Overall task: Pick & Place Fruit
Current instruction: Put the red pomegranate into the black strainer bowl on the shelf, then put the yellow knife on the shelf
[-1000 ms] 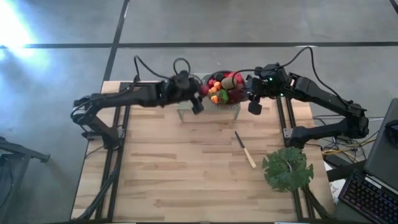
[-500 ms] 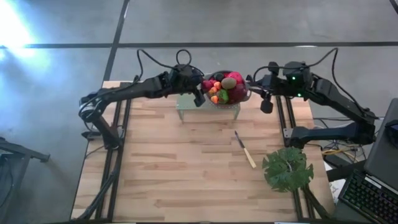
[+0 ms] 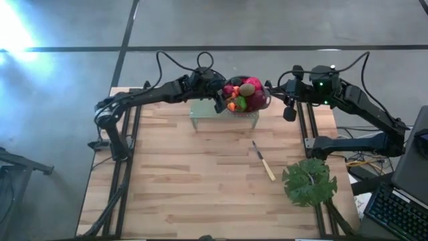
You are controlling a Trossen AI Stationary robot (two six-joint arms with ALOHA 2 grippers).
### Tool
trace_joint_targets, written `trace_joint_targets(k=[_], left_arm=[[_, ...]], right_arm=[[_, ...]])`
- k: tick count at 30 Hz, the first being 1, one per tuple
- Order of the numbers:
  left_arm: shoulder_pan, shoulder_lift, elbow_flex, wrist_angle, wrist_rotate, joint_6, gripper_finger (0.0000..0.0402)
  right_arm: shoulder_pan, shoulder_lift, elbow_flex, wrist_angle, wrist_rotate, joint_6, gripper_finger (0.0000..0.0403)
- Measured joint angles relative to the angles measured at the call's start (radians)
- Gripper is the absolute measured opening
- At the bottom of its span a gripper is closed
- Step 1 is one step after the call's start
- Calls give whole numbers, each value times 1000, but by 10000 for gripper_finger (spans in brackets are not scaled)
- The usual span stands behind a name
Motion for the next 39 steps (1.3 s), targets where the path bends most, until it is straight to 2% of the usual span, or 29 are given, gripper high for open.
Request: trace_joint_targets(k=[12,27,34,39], left_arm=[[0,0,-3,-4,-1,14,215],[3,-1,5,-41,-1,6,260],[3,-11,61,-87,-1,7,266],[1,-11,131,-181,-1,7,266]], right_arm=[[0,2,-1,-1,0,-10,111],[0,2,-1,0,0,-11,140],[0,2,-2,0,0,-9,146],[0,2,-2,-6,0,-6,133]])
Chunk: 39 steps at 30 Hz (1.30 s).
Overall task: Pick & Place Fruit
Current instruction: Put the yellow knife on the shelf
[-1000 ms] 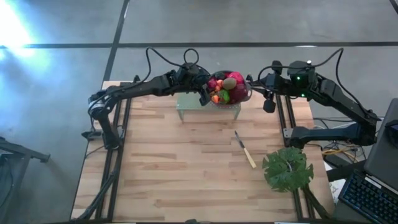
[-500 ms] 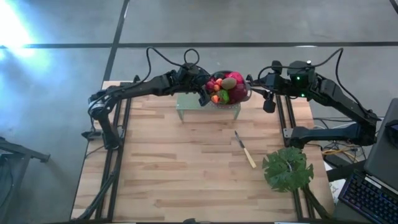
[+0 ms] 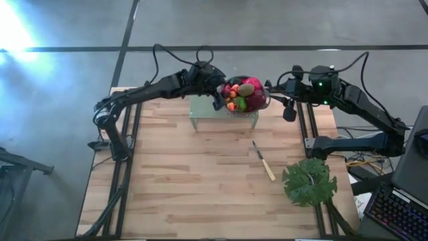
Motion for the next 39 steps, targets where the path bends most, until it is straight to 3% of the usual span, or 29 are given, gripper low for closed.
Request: trace_joint_targets(k=[12,18,21,29,33,39], left_arm=[[-50,-4,228,-380,-19,-25,263],[-132,-40,219,-459,-215,-112,261],[-188,-69,174,-471,-318,-181,261],[-353,-163,-38,-352,-458,-271,261],[-423,-237,-204,-185,-541,-287,261],[-483,-366,-482,166,-551,-289,261]], right_arm=[[1,0,0,-156,0,43,81],[22,-1,0,-250,-1,104,54],[44,-1,-1,-271,-1,153,42],[161,-1,-19,-326,-1,270,13],[235,1,-31,-333,29,344,10],[349,22,-35,-359,143,465,10]])
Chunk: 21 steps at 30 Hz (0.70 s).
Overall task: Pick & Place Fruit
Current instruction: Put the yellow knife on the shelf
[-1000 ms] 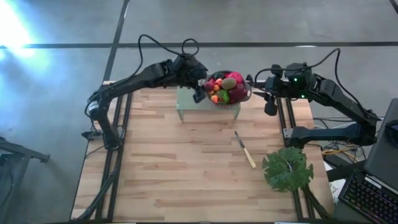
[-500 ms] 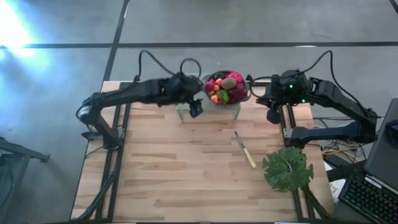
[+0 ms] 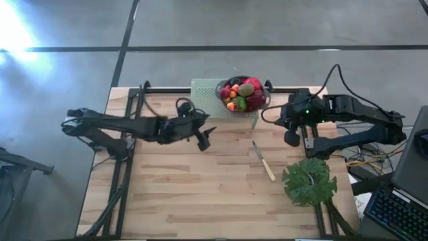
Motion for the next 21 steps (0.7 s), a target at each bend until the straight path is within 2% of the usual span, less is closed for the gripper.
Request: trace_joint_targets(k=[6,10,15,21], left_arm=[[-15,-85,-245,307,3,3,261],[-15,-115,-370,444,7,5,261],[-15,-149,-454,545,10,11,261],[-15,-197,-468,553,11,79,261]], right_arm=[[72,43,-16,-9,22,141,9],[96,89,-37,-10,24,235,9],[136,171,-68,-11,25,345,8],[192,269,-81,-12,25,489,8]])
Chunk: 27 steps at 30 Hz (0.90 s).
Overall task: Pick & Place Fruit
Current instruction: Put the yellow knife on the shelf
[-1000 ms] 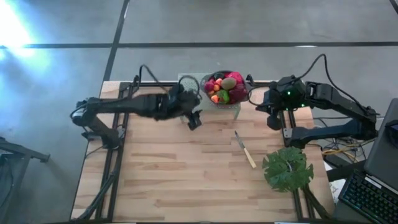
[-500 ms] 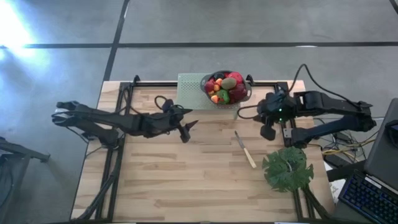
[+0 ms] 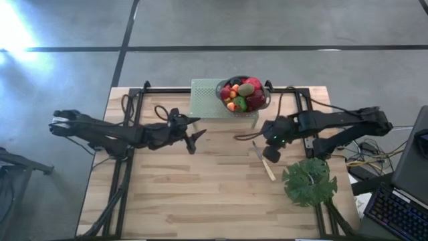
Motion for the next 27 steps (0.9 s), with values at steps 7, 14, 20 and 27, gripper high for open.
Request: trace_joint_targets(k=[7,14,20,27], left_arm=[[0,-11,-38,-21,0,2,261],[0,-11,-48,-22,0,25,261],[0,-11,-47,-16,0,25,261],[0,-11,-50,-20,0,21,261]], right_arm=[[60,61,-8,-11,-4,191,8],[109,102,-51,-12,-6,310,8],[112,165,-99,0,-8,364,9],[123,209,-139,76,-102,366,52]])
